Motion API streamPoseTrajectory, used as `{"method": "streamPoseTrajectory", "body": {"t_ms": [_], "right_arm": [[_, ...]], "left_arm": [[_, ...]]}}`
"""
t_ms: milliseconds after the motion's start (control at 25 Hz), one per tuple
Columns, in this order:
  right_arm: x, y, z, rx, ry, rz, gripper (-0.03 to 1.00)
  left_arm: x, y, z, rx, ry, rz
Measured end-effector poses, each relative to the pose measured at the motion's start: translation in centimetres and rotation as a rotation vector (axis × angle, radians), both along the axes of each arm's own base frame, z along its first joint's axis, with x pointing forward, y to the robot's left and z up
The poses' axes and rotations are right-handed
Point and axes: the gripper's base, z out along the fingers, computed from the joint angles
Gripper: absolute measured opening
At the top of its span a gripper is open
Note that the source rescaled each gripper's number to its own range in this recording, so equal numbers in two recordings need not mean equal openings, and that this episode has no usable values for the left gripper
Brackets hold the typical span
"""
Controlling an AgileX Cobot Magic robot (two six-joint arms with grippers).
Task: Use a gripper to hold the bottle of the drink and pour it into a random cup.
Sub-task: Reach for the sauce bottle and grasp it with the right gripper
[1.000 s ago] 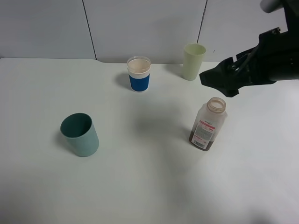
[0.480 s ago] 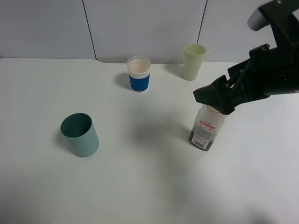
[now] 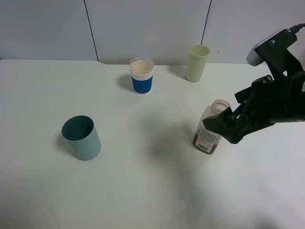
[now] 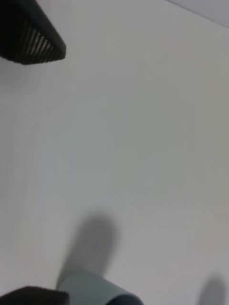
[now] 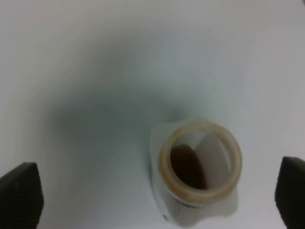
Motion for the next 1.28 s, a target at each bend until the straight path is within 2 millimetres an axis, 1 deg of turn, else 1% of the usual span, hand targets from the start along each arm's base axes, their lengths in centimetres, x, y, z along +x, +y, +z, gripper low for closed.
{"method": "streamPoseTrajectory", "body": {"t_ms": [160, 440, 520, 680, 760, 1000, 1200, 1280], "right_arm": [[0.1, -0.3, -0.1, -0.041, -0.011, -0.002, 0.98], [0.1, -0.5, -0.3, -0.022, 0.015, -0.056, 0.98], [-0.2, -0.6, -1.0, -0.026, 0.021, -0.061, 0.98], [-1.0, -1.2, -3.1, -0.034, 0.024, -0.077, 0.98], [-1.2, -1.4, -3.6, -0.029, 0.006, -0.086, 0.98], [-1.4, -1.6, -4.2, -0.01, -0.011, -0.112, 0.98], [-2.0, -2.1, -5.4, 0.004, 0.007, -0.145, 0.98], [-2.0, -2.1, -5.4, 0.011, 0.004, -0.152, 0.98]], "left_arm": [[0.0, 0.0, 0.0, 0.0, 0.0, 0.0], [0.0, 0.0, 0.0, 0.0, 0.0, 0.0], [0.0, 0.0, 0.0, 0.0, 0.0, 0.0], [0.0, 0.0, 0.0, 0.0, 0.0, 0.0], [0.0, 0.0, 0.0, 0.0, 0.0, 0.0], [0.0, 0.0, 0.0, 0.0, 0.0, 0.0], [0.0, 0.0, 0.0, 0.0, 0.0, 0.0], [0.0, 0.0, 0.0, 0.0, 0.0, 0.0]]}}
